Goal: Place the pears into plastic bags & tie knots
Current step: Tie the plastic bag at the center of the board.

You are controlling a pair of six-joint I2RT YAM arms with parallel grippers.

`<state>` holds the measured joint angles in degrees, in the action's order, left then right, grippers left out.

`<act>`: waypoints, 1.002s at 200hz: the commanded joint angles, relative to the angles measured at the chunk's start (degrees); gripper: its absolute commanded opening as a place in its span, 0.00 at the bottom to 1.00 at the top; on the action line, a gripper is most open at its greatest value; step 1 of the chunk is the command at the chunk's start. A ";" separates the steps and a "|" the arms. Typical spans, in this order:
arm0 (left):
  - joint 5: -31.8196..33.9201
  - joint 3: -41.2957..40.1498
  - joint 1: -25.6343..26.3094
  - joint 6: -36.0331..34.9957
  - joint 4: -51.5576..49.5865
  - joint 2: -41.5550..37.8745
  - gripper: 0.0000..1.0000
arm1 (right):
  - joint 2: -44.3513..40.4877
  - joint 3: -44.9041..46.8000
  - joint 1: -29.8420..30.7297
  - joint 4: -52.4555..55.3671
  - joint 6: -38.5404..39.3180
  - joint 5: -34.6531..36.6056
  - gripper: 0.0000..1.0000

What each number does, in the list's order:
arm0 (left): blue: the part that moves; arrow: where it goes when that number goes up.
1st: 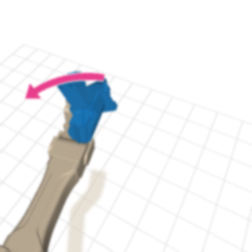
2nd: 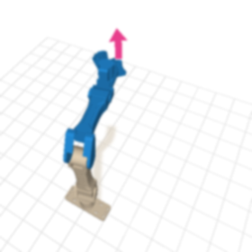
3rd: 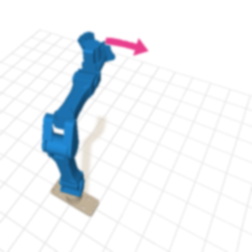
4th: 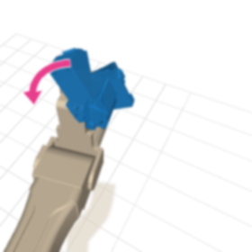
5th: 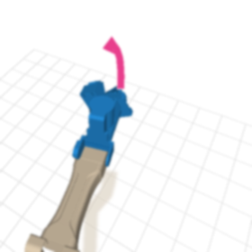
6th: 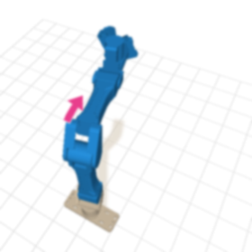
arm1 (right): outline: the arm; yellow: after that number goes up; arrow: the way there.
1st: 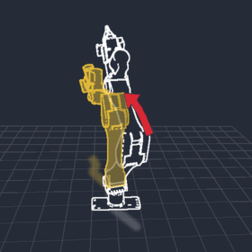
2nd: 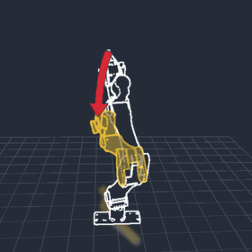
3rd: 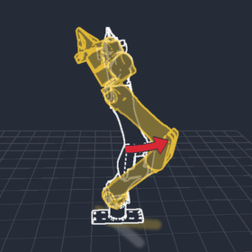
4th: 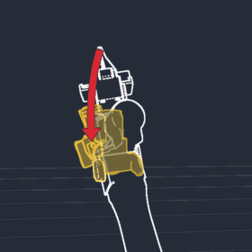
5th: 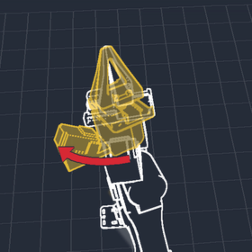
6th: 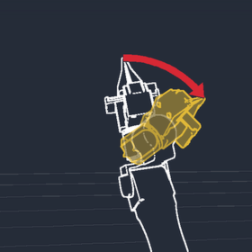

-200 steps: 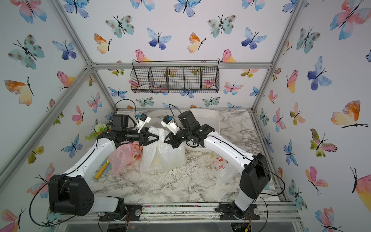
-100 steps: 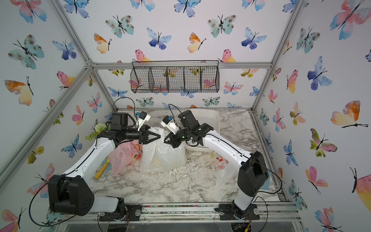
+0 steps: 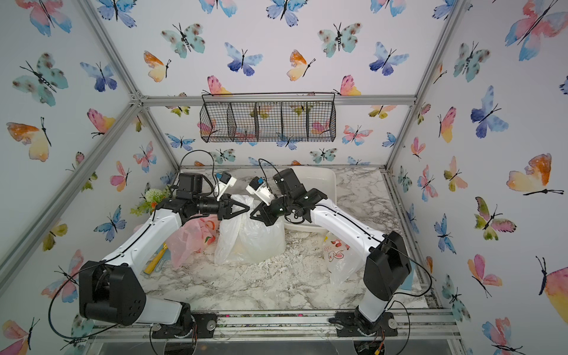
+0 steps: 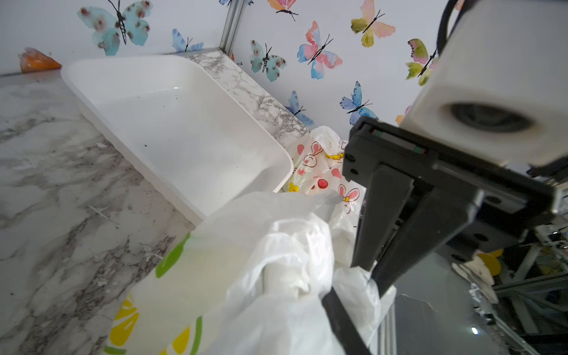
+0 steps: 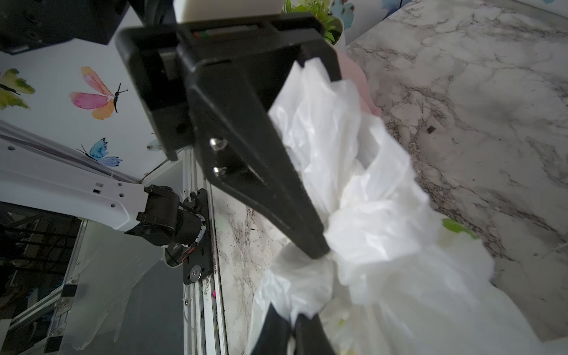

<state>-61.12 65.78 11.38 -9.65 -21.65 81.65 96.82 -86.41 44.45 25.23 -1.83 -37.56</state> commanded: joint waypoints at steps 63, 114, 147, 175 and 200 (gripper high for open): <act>4.29 -2.36 0.66 0.99 7.76 -5.58 0.04 | -4.29 -7.14 -1.03 9.72 3.41 2.35 0.48; 4.14 -3.02 1.66 0.19 7.81 -7.45 0.04 | -3.35 -11.62 -2.83 12.37 8.17 15.63 0.72; 4.38 -3.08 2.90 -0.30 7.98 -8.50 0.05 | 3.19 -18.76 -0.69 18.03 13.71 19.66 0.85; 4.64 -3.19 3.21 -0.44 7.96 -8.96 0.05 | 7.06 -22.68 0.73 20.89 14.44 15.07 0.84; 4.77 -3.49 3.21 -0.98 8.01 -9.31 0.05 | 7.32 -20.68 1.39 21.29 14.39 14.57 0.84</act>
<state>-56.16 62.74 14.37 -9.41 -14.61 74.08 104.16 -107.42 45.17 42.96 11.05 -22.26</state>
